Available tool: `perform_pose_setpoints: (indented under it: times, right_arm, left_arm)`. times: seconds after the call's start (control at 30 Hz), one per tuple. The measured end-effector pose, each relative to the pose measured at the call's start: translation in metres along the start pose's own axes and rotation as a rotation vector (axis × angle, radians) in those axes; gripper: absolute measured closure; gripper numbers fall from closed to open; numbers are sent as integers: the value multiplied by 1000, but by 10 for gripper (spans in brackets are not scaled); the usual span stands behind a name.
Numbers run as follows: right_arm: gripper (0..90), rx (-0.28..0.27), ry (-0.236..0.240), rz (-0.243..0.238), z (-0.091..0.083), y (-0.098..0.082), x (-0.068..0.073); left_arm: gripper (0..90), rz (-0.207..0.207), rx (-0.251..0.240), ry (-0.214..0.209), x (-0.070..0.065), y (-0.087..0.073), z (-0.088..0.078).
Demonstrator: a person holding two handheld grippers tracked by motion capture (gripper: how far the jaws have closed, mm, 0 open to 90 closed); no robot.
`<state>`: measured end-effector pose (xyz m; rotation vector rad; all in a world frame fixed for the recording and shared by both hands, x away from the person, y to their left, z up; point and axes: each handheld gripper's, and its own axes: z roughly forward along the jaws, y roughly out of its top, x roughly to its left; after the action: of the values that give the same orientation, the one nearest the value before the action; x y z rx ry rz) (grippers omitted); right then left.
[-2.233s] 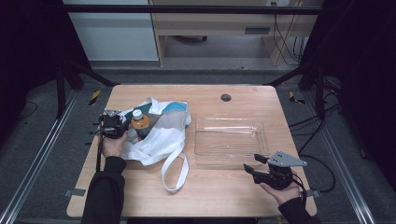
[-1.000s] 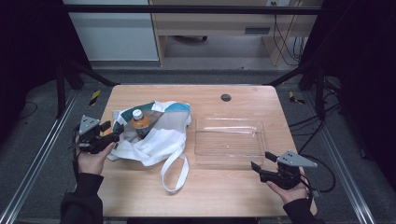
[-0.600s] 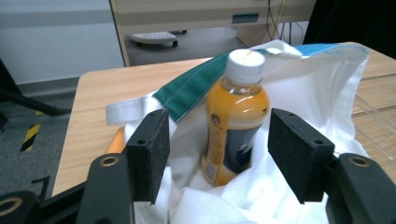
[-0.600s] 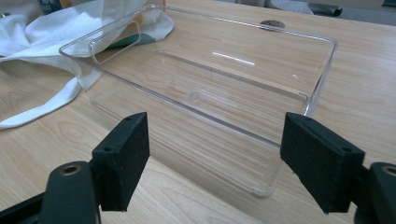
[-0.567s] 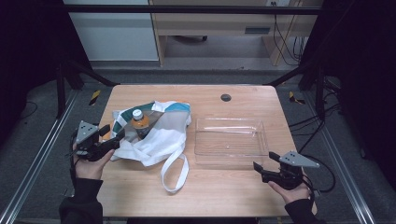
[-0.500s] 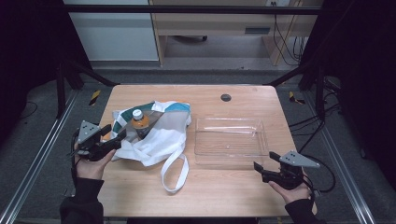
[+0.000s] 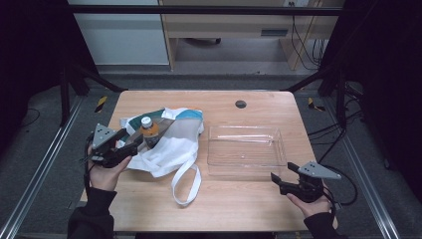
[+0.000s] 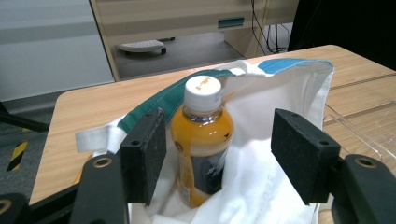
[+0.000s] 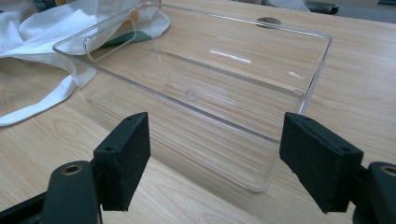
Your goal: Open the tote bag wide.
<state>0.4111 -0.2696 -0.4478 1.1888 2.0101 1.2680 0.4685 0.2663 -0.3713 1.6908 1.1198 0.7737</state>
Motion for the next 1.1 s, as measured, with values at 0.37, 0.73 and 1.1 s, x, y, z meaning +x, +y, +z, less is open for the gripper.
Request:
perform_pose_setpoints:
  times: [0.37,0.73,1.1]
  right_arm:
    - [248,1,-1,-1,0,0,-1]
    - [250,5,-2,-9,1,0,0]
    - [250,8,0,-16,1,1,1]
  left_arm:
    - [359,24,15,7,-7,6,17]
    - [360,29,23,46,-4,7,33]
    - [367,38,39,63,-5,4,54]
